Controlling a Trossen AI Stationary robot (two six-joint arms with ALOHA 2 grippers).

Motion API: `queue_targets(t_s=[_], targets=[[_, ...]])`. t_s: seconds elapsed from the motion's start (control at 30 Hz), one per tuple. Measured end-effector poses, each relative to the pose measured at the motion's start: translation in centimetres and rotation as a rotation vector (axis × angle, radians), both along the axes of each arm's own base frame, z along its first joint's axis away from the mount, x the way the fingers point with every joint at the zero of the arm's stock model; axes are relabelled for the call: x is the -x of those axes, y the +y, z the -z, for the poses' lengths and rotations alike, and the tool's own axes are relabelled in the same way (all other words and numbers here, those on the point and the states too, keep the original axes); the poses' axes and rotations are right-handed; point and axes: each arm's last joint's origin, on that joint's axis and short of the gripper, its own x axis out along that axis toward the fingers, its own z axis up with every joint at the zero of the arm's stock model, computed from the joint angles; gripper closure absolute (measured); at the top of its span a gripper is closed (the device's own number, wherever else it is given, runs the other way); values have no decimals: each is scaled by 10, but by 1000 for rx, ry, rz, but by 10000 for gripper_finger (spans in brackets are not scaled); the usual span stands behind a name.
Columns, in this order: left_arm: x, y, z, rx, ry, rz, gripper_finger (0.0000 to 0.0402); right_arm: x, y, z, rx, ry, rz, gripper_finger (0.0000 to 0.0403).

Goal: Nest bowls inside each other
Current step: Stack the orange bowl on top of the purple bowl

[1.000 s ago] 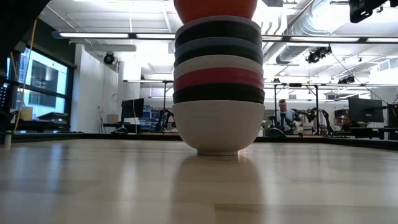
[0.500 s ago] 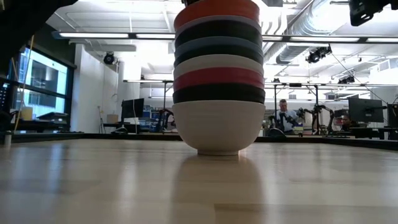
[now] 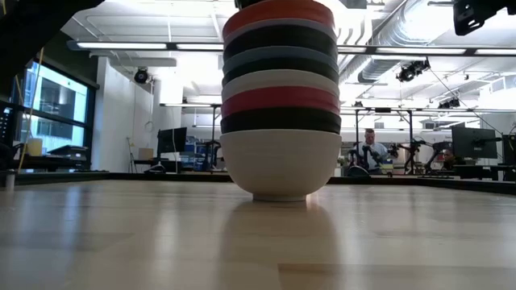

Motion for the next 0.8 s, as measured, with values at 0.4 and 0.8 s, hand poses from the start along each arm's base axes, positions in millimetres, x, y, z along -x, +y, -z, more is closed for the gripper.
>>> queue_targets(t_s=[0.4,0.8], targets=[[2,-2,1,15,28,3,401,0,0,0,2,5,0,277],[0,-7,-5,3,-9,17,343,0,0,1,9,12,-1,277]])
